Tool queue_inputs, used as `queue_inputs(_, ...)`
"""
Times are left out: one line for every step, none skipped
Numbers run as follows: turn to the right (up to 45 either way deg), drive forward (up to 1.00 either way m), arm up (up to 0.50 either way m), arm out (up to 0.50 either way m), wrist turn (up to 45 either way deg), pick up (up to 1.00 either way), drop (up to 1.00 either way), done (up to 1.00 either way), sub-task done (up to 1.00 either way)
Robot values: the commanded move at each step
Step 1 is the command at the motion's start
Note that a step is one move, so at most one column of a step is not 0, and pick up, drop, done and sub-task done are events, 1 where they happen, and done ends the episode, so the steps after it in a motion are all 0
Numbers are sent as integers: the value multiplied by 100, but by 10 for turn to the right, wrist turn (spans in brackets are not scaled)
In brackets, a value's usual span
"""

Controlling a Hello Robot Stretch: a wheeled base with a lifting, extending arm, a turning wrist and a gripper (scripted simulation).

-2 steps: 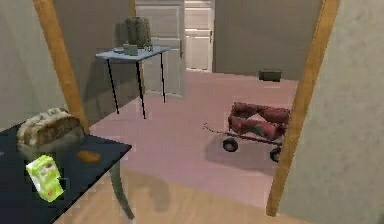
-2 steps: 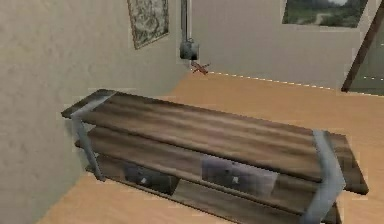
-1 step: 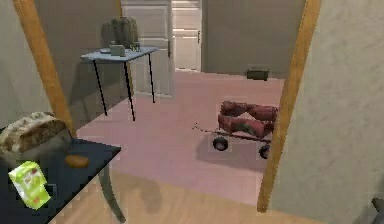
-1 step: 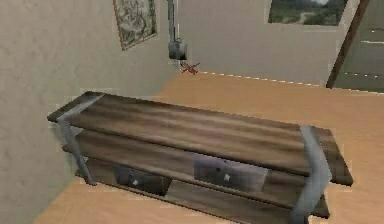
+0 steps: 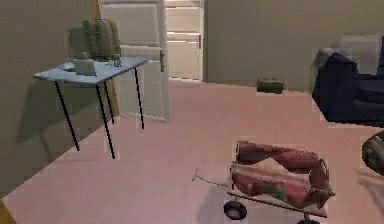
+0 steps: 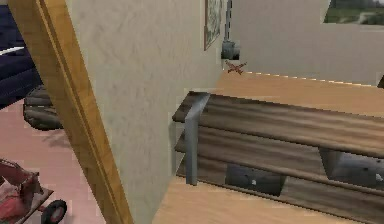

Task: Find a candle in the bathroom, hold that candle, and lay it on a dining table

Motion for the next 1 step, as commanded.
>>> queue_inputs(-150, 0, 0, 0, 0, 0, 0, 0, 0)
